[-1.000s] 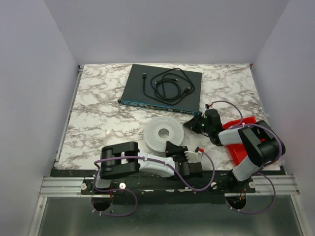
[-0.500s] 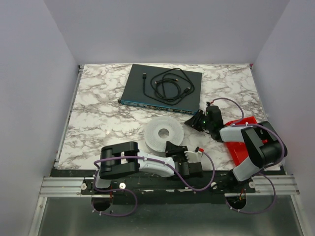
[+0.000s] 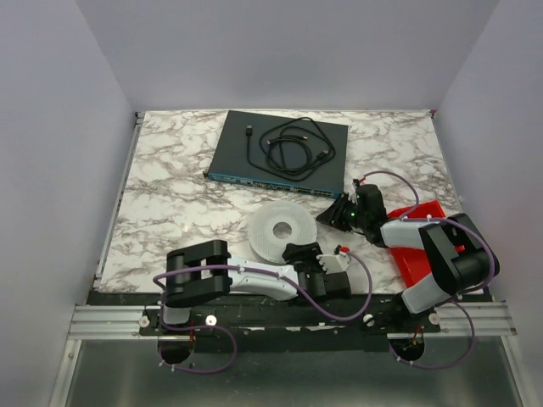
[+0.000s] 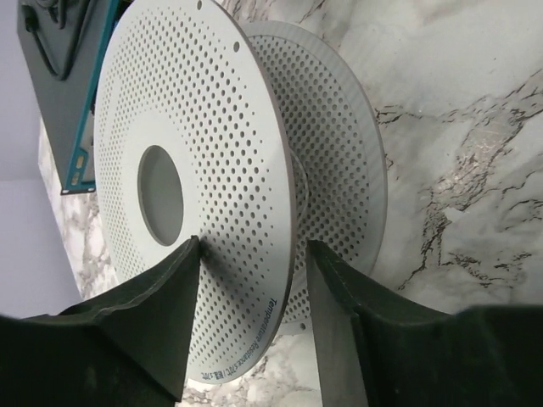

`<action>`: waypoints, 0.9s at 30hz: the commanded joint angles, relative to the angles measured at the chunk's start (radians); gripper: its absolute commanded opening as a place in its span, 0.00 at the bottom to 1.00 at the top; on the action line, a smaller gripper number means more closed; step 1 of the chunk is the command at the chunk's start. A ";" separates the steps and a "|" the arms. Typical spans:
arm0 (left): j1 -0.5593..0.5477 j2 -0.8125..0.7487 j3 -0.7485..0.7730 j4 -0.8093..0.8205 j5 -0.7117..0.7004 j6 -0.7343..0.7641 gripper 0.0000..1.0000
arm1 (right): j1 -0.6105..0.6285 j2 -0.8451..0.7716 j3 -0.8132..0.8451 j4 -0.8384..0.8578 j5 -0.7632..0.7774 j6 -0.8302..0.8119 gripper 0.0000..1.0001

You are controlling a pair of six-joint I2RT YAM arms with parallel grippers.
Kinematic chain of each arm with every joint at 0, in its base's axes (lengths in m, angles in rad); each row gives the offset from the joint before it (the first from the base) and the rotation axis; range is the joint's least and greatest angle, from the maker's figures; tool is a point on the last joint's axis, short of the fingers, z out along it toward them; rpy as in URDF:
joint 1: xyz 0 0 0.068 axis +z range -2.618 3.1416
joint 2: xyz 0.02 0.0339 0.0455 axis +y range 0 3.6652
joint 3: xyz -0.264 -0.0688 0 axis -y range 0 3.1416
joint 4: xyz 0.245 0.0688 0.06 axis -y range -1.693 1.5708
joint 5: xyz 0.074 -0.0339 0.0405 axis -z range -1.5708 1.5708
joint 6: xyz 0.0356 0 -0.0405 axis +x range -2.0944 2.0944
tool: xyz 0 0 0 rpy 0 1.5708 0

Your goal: Wrap the cables

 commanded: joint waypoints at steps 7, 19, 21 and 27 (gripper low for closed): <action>0.021 -0.002 0.021 -0.071 0.319 -0.106 0.59 | -0.007 -0.028 -0.021 -0.032 -0.017 -0.020 0.35; 0.070 -0.139 0.093 -0.126 0.300 -0.095 0.73 | -0.007 -0.104 0.004 -0.104 -0.008 -0.028 0.38; 0.082 -0.154 0.104 -0.135 0.303 -0.101 0.73 | -0.008 -0.116 0.007 -0.120 0.001 -0.027 0.39; 0.108 -0.207 0.115 -0.145 0.314 -0.123 0.74 | -0.008 -0.147 0.019 -0.172 0.038 -0.035 0.44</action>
